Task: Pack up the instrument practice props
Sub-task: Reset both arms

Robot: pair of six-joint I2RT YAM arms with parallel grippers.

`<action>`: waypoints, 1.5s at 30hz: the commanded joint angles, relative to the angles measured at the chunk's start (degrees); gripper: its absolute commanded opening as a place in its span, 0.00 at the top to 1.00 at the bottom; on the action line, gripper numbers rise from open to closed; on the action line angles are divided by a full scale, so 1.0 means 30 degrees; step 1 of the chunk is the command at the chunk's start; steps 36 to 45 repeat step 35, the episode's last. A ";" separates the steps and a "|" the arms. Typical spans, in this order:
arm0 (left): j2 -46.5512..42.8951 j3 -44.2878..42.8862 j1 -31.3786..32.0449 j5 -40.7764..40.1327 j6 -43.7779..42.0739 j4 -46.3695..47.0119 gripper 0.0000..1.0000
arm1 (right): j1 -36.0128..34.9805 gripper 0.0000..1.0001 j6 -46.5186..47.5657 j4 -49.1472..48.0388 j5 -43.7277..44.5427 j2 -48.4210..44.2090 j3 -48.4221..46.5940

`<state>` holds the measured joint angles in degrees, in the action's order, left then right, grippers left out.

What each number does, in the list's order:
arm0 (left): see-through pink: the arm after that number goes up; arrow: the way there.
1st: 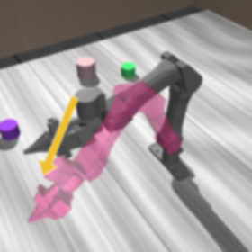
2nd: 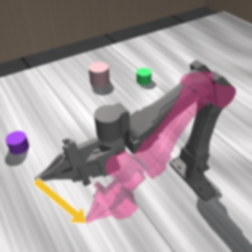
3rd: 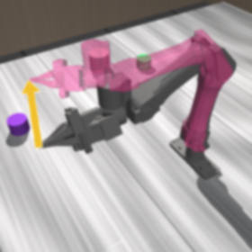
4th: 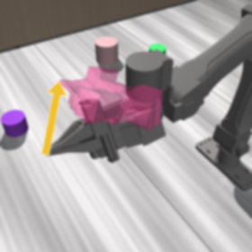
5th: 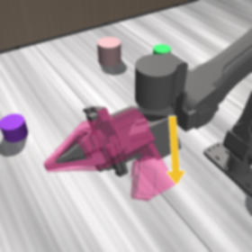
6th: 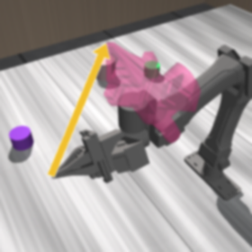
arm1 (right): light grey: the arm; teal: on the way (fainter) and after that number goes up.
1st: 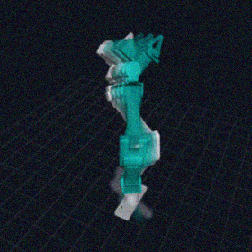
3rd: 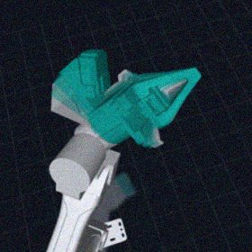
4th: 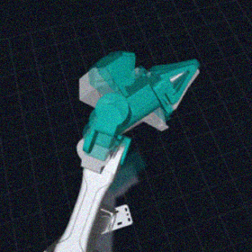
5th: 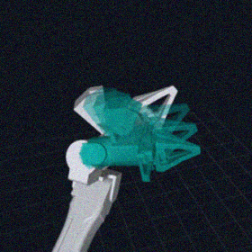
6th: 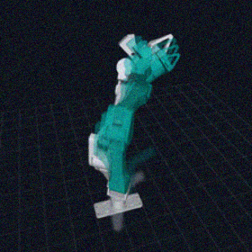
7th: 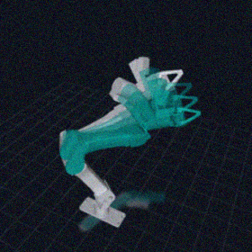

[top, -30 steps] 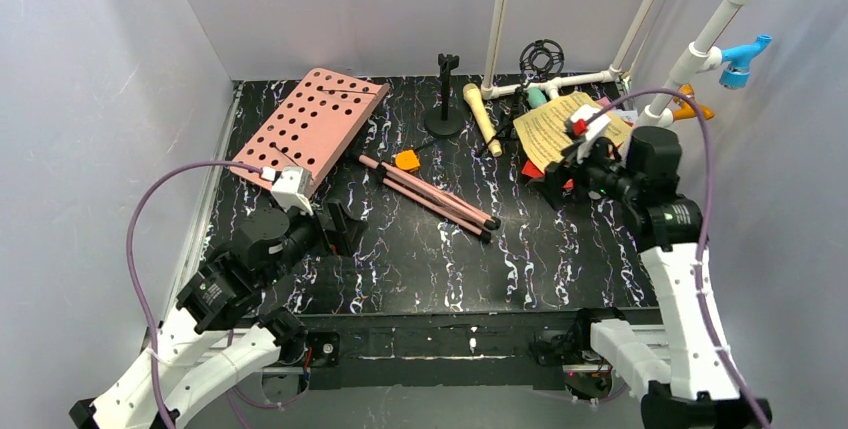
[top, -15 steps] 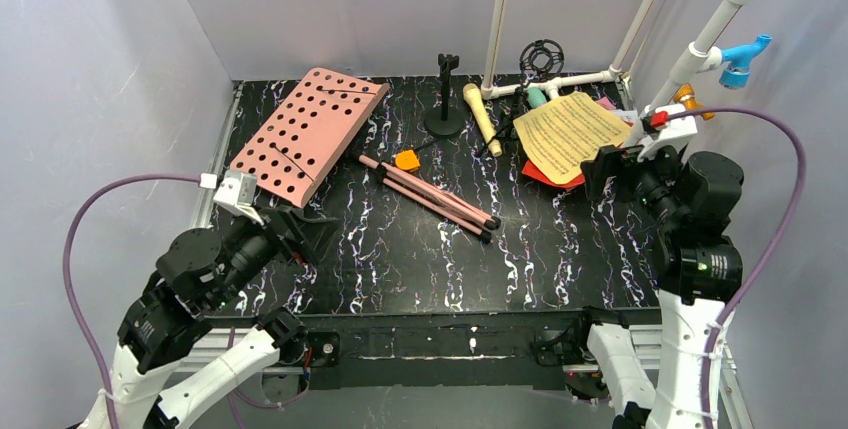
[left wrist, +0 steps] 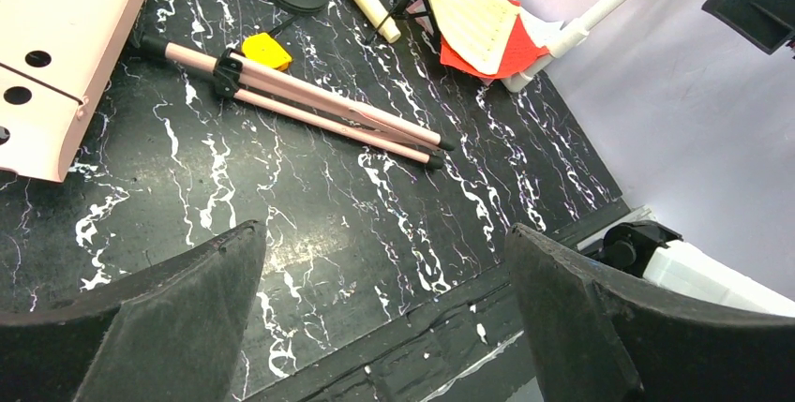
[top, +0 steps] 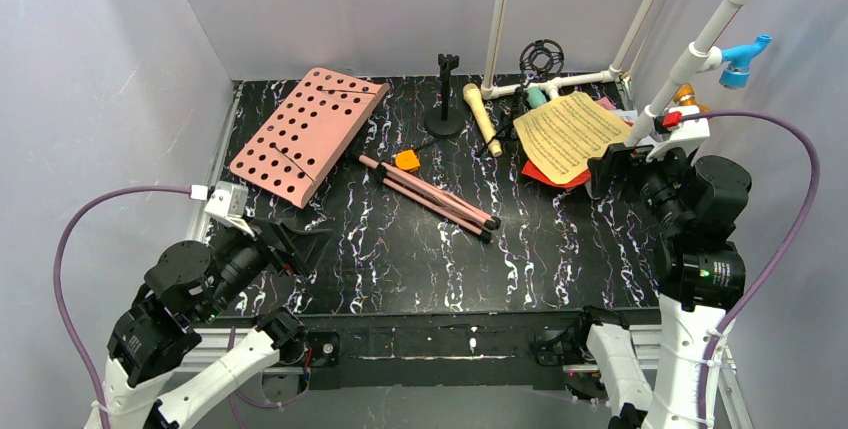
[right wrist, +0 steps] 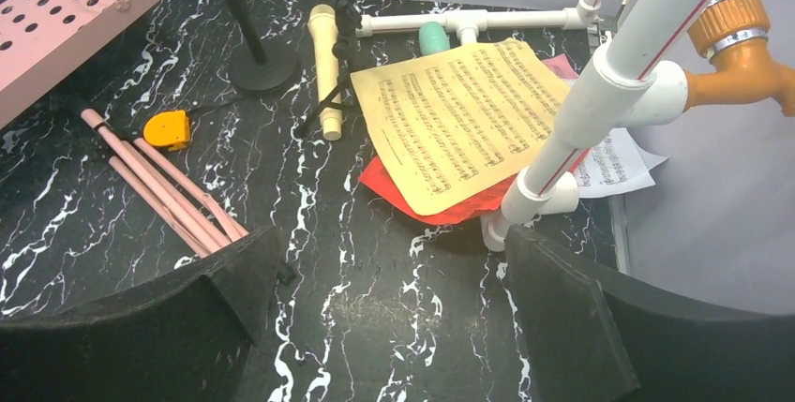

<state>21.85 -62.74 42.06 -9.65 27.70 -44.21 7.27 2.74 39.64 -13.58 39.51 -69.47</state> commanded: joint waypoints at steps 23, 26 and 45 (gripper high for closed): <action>-0.4081 0.2725 -0.0079 0.0439 0.1905 0.1341 0.02 | 0.0519 0.02 -0.0505 -0.1150 -0.1596 -0.0678 0.0090; -0.4427 0.2760 -0.0092 0.0191 0.2015 0.1224 0.02 | 0.0675 0.02 -0.0742 -0.1326 -0.1518 -0.0716 -0.0108; -0.4195 0.2246 -0.0080 0.0197 0.1759 0.0579 0.02 | 0.1134 0.02 -0.0675 -0.1226 -0.1827 -0.0926 0.0285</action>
